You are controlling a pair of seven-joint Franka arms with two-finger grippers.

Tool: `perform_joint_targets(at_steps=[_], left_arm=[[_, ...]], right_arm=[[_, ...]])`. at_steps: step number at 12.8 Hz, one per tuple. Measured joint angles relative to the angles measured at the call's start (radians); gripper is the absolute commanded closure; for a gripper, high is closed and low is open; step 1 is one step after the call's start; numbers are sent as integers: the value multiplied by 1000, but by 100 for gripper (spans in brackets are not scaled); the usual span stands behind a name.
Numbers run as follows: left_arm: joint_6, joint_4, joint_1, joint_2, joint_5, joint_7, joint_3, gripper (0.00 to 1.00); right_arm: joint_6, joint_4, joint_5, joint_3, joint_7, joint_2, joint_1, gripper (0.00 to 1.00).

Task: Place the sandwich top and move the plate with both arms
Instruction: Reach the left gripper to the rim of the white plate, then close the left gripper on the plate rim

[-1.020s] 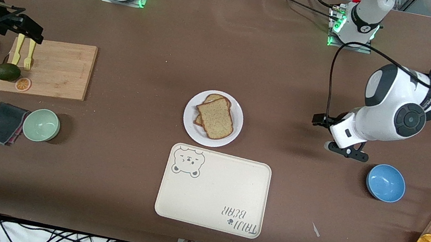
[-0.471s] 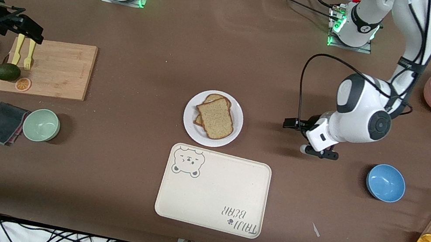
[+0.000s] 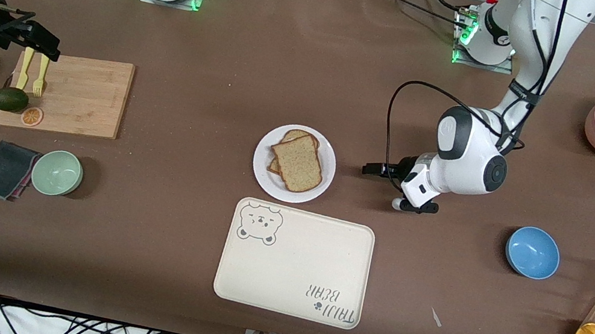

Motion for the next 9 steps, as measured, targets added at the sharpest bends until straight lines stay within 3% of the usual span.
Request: perform_joint_targets(at_steps=[6,9], left_arm=[[0,-11,-68,39,-422,230,-2,0],[0,-12,-110,70,-623,355,-2,9]], right_arm=[[1,0,0,0,0,0,0,0],[1,0,0,-1,0,0,-1,0]])
